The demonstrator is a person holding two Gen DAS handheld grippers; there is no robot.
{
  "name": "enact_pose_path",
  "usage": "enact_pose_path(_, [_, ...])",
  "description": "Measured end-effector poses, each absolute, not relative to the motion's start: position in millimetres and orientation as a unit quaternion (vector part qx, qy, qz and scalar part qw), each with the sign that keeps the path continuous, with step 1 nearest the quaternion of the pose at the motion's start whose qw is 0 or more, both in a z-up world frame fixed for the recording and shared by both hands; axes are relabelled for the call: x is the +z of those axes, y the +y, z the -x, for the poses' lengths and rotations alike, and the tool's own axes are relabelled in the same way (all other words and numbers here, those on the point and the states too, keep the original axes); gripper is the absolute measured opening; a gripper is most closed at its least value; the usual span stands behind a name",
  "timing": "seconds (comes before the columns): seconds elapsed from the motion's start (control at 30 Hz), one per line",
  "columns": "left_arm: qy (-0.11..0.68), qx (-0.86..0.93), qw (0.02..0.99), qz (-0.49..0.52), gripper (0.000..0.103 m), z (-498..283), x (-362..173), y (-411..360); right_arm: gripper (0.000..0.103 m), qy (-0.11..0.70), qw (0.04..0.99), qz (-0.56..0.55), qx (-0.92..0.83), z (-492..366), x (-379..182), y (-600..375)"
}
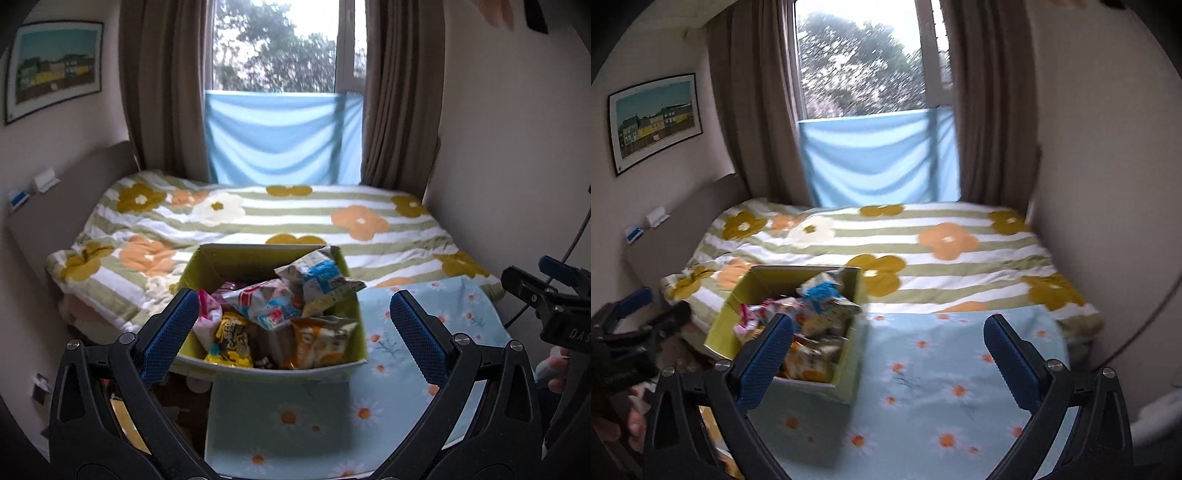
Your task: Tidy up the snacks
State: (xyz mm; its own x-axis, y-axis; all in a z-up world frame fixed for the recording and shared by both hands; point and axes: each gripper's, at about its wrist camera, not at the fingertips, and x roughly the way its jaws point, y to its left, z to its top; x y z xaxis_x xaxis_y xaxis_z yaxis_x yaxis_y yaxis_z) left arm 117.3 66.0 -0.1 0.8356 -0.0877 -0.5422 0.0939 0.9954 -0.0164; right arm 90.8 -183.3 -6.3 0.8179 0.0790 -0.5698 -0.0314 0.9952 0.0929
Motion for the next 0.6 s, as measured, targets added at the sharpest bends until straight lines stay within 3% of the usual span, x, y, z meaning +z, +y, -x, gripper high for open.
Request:
enact_pose_path(0.23, [0.247,-0.040,0.968,-0.016,0.103,-55,7,47,0.103,0.262,0.965,-0.012,-0.008,-31,-3,-195])
enact_pose_path(0.6, [0.233,-0.036,0.972,-0.025,0.103,-22,11,40,0.103,0.256,0.966,-0.018,-0.021,0,-7,-203])
